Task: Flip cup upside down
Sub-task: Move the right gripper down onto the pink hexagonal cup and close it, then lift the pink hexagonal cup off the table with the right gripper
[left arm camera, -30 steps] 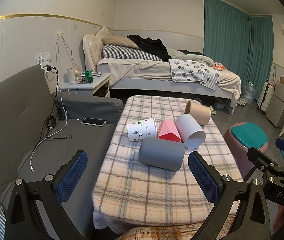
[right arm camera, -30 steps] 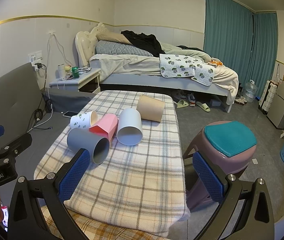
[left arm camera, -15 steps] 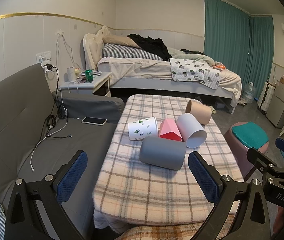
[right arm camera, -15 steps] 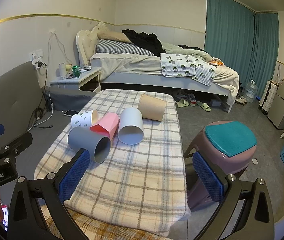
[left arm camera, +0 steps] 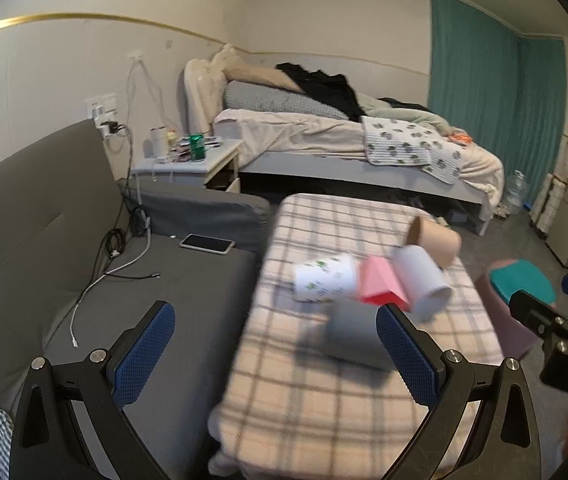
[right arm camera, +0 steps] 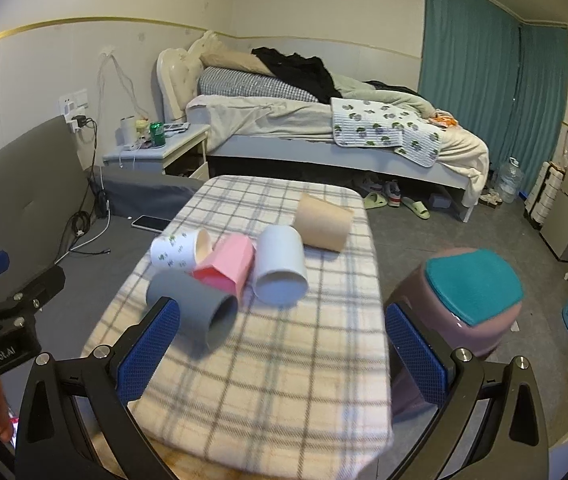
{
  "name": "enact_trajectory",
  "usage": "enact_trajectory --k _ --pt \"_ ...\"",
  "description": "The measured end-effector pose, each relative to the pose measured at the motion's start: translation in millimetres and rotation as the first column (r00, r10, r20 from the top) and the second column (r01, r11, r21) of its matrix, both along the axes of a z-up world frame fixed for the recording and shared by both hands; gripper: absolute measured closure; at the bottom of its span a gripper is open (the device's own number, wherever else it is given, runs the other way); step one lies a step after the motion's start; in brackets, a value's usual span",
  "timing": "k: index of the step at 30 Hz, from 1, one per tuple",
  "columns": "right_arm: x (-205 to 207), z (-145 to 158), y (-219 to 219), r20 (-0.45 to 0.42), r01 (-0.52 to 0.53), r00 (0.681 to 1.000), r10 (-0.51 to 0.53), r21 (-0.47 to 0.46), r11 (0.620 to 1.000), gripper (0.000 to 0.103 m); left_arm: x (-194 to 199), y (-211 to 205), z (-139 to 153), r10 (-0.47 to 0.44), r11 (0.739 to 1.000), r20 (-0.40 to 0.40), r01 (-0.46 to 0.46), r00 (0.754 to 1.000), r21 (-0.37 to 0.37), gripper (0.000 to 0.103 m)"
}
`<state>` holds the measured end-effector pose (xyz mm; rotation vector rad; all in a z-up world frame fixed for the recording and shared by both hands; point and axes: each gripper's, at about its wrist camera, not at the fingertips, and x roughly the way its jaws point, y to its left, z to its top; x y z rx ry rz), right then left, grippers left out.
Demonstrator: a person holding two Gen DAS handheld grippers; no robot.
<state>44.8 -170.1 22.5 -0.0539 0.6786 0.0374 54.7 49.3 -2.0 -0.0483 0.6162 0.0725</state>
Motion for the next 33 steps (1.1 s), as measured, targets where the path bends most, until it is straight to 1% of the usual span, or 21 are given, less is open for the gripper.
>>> enact_trajectory --k 4,8,9,10,12,15,17,18,23,26,28,33 --pt "54.4 -4.5 24.6 -0.100 -0.043 0.994 0.043 -0.003 0.999 0.000 33.6 26.2 -14.6 0.052 0.998 -0.037 -0.053 0.998 -0.022 0.000" --pt "111.9 -26.4 52.3 -0.207 -0.081 0.975 0.076 -0.020 0.996 0.001 63.2 41.4 -30.1 0.076 0.997 -0.074 -0.078 0.994 -0.018 0.000" --pt "124.5 -33.4 57.7 -0.231 -0.088 0.970 0.080 -0.021 0.996 0.003 69.1 44.3 -33.6 0.081 0.996 -0.081 -0.082 0.993 -0.016 0.000" --pt "135.9 -40.2 62.1 -0.252 -0.091 0.964 0.083 -0.020 0.996 0.008 76.7 47.9 -38.6 0.086 0.996 -0.091 -0.087 0.992 -0.014 0.000" --pt "163.4 -59.6 70.9 -0.319 -0.097 0.943 0.092 -0.001 0.995 0.012 86.6 53.1 -47.0 0.087 0.996 -0.109 -0.089 0.990 -0.014 0.000" --pt "188.7 -86.1 74.0 -0.400 -0.072 0.914 0.072 0.014 0.997 0.018 98.1 56.5 -59.8 0.084 0.996 -0.135 -0.086 0.987 -0.006 0.000" --pt "200.7 -101.5 72.7 -0.450 -0.053 0.891 0.063 0.036 0.998 0.028 102.9 56.5 -68.1 0.079 0.997 -0.150 -0.080 0.985 -0.001 0.000" --pt "204.6 -106.4 71.5 -0.466 -0.044 0.883 0.059 0.043 0.998 0.029 105.6 57.0 -72.6 0.079 0.997 -0.160 -0.080 0.984 0.001 0.000" --pt "218.8 -123.3 70.4 -0.508 -0.036 0.859 0.065 0.067 0.997 0.032 113.4 59.3 -89.8 0.074 0.997 -0.195 -0.078 0.978 -0.012 0.000" --pt "224.2 -129.9 71.3 -0.522 -0.030 0.851 0.060 0.066 0.997 0.032 113.8 58.6 -93.8 0.074 0.997 -0.205 -0.077 0.976 -0.006 0.000" --pt "227.3 -131.7 72.7 -0.521 -0.032 0.852 0.052 0.048 0.998 0.032 114.0 58.1 -95.1 0.076 0.997 -0.209 -0.078 0.975 -0.005 0.000" --pt "234.3 -135.7 78.1 -0.538 -0.045 0.842 0.045 0.013 0.999 0.032 114.2 56.8 -94.7 0.079 0.997 -0.211 -0.081 0.974 -0.002 0.000"
